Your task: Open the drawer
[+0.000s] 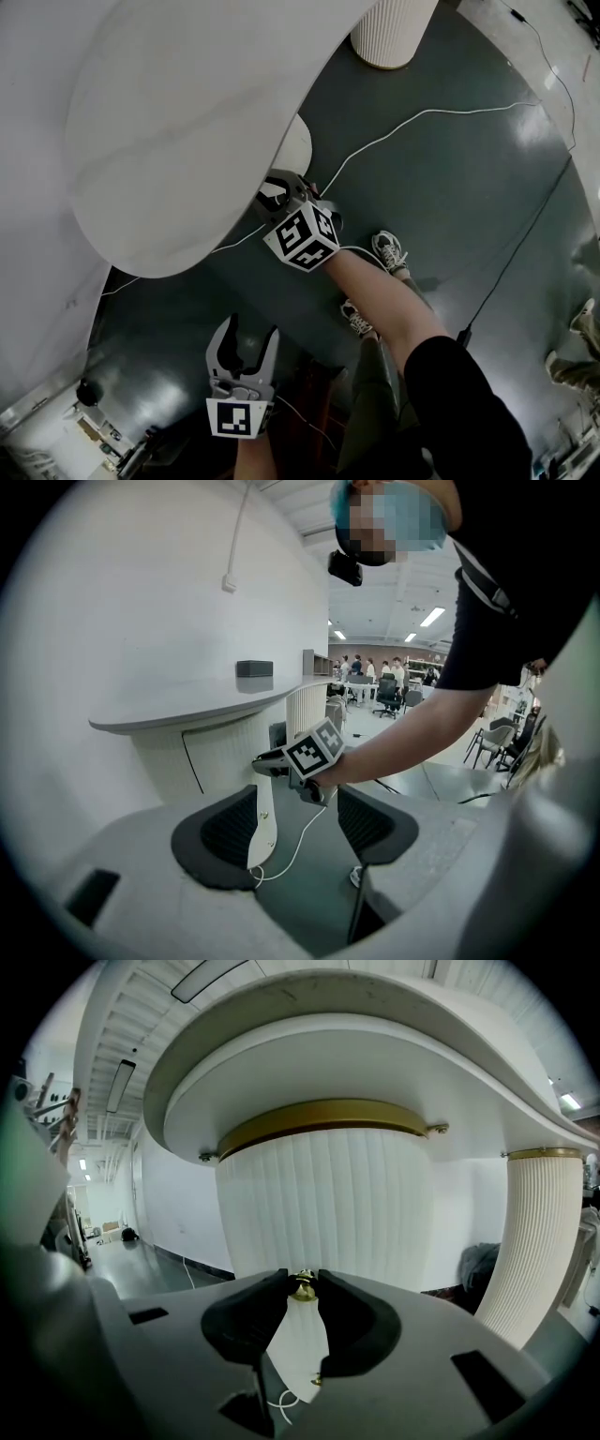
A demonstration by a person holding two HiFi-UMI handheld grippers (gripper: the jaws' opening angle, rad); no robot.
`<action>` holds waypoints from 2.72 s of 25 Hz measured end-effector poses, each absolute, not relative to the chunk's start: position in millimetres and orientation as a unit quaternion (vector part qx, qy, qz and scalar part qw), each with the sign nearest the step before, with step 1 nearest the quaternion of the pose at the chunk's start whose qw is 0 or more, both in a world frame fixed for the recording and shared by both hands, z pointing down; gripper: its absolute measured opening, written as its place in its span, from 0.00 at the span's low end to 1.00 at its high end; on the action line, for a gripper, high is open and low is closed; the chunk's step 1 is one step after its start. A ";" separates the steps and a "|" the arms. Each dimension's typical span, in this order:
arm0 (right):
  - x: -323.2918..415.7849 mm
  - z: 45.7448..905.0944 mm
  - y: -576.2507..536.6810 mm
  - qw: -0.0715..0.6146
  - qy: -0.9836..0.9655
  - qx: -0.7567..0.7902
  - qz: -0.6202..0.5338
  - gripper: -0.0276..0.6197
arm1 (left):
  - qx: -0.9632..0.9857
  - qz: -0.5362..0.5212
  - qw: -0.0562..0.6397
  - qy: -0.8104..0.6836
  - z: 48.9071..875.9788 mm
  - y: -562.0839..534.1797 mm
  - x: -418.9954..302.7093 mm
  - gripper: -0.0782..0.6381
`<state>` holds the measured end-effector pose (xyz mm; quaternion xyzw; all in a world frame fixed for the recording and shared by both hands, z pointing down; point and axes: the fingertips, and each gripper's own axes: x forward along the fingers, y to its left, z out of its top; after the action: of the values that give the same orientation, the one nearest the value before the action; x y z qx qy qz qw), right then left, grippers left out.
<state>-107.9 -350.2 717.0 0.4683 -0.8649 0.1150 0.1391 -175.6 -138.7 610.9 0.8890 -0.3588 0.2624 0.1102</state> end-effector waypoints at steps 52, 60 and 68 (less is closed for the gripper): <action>-21.6 730.8 -126.0 0.211 -0.831 0.479 0.187 0.20 | 0.924 0.258 0.054 -0.276 547.5 -87.9 -118.6 0.48; -24.0 730.3 -125.7 0.213 -0.826 0.483 0.196 0.20 | 0.927 0.259 0.046 -0.269 538.8 -83.8 -113.8 0.48; -19.5 724.9 -121.6 0.216 -0.818 0.487 0.217 0.23 | 0.925 0.252 0.043 -0.282 530.1 -83.4 -115.5 0.48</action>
<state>-19.5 -121.6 724.9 0.4873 -0.8179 0.2170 0.2156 -115.5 -83.4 530.1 0.9247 -0.2821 0.2521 0.0435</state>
